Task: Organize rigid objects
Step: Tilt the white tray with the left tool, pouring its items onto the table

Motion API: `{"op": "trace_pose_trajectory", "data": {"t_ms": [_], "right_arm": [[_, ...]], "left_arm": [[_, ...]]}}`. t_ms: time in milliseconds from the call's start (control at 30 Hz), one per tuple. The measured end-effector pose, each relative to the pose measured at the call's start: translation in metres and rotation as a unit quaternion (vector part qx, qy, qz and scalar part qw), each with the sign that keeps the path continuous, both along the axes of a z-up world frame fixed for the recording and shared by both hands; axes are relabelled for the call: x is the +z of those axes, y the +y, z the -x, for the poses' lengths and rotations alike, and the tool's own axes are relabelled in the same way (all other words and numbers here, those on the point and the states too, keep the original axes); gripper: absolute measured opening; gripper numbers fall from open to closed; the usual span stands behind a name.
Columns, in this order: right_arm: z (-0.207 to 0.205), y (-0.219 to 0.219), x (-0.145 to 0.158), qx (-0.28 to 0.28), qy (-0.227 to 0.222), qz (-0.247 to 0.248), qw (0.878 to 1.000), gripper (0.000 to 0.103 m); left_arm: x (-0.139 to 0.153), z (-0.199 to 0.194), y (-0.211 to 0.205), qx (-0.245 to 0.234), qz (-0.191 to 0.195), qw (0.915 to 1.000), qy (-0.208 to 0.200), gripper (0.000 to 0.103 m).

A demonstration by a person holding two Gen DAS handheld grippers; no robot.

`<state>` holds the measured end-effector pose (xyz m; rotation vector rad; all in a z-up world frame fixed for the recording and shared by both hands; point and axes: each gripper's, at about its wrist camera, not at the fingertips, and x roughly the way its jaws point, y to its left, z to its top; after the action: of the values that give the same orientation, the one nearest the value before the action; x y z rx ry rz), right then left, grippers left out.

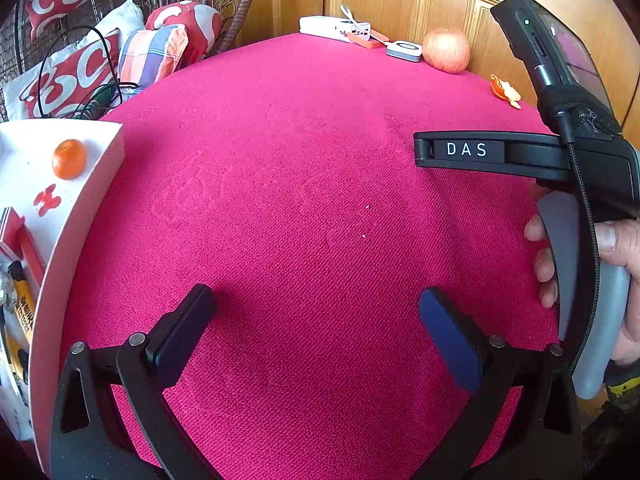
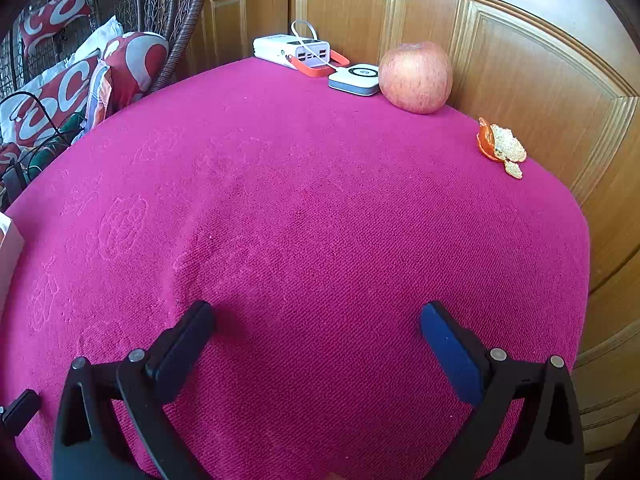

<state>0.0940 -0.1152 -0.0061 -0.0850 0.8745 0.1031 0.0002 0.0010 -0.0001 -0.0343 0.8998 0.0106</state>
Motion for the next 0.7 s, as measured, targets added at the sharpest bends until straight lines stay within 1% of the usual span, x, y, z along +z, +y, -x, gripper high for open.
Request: {"op": "trace_pose_trajectory", "data": {"t_ms": [700], "right_arm": [[-0.0022,0.0022,-0.0006,0.0,0.001,0.0,1.0,0.103]], "left_arm": [[-0.0005,0.0022,-0.0003,0.0,0.0,1.0,0.0,0.103]]}}
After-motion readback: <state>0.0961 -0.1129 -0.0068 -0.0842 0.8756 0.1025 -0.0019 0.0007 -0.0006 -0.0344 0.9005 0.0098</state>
